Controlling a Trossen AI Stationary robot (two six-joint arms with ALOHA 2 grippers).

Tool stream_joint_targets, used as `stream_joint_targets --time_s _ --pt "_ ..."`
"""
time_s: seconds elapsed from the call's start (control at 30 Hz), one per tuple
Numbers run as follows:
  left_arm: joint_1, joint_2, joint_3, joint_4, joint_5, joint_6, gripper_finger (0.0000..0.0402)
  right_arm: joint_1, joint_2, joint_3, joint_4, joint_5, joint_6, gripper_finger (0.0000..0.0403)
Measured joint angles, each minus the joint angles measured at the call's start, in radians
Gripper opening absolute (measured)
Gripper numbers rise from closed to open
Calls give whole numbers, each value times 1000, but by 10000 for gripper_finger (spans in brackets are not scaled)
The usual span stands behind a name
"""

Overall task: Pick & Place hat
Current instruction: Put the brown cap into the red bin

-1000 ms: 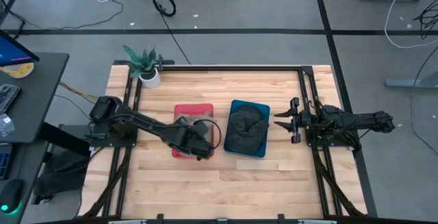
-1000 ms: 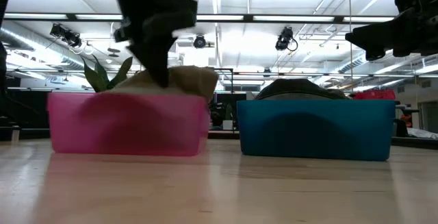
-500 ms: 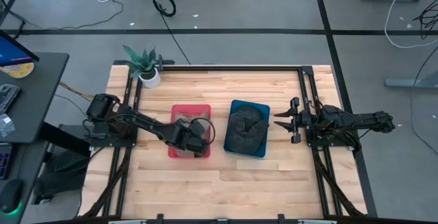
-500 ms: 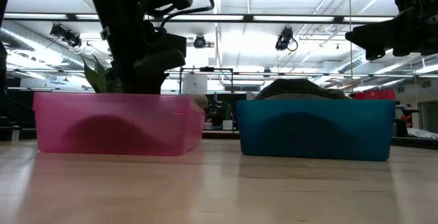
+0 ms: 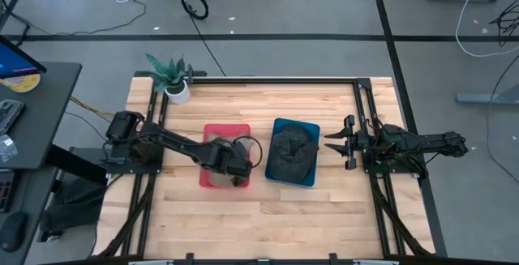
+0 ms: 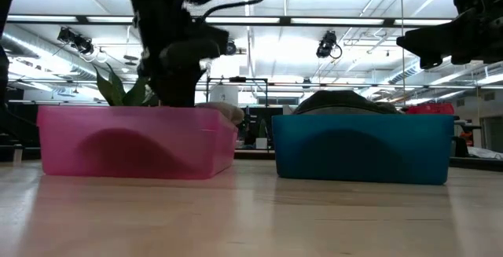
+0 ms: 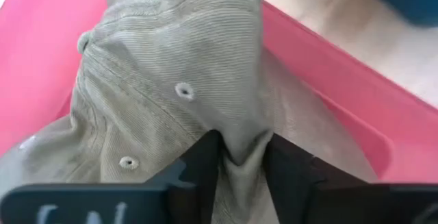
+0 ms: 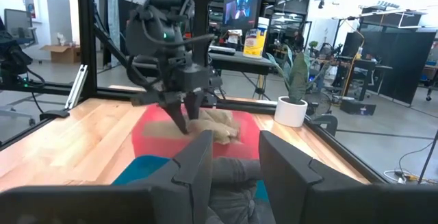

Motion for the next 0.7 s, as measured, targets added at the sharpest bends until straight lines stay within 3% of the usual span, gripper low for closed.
stream_joint_targets --time_s 0.23,0.43,0.7 --pt "-10 -1 77 -46 15 27 166 0 0 0 0 0 0 123" --pt "-10 -3 102 -21 -102 73 176 0 0 0 0 0 0 123" --pt "-25 -2 102 202 -287 323 176 0 0 0 0 0 0 123"
